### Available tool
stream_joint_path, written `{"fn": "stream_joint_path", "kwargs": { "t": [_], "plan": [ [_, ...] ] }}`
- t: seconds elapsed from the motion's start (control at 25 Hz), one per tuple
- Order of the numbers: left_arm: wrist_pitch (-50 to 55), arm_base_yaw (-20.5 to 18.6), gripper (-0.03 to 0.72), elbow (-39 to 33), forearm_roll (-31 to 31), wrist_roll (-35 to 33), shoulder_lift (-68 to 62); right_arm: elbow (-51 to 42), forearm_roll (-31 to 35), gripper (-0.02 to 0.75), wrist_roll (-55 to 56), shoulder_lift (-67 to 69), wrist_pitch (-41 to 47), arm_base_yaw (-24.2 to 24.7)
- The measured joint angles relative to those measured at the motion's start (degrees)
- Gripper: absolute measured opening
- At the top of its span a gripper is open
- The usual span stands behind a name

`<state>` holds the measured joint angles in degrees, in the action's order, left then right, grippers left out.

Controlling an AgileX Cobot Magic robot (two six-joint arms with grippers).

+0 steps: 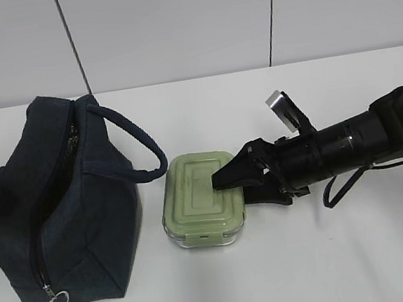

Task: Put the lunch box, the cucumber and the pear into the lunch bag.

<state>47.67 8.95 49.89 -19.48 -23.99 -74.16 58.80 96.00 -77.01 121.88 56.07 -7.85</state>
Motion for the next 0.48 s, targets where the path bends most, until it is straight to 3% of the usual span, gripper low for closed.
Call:
{"fn": "stream_joint_path", "kwargs": {
  "t": [0.4,0.48],
  "plan": [
    [-0.1,0.0,0.001,0.0,0.0,0.0,0.0,0.8,0.0,0.568,0.0,1.3,-1.6,-0.7],
    [-0.1,0.0,0.001,0.0,0.1,0.0,0.0,0.9,0.1,0.529,0.0,2.4,-0.5,-0.7]
  ]
}}
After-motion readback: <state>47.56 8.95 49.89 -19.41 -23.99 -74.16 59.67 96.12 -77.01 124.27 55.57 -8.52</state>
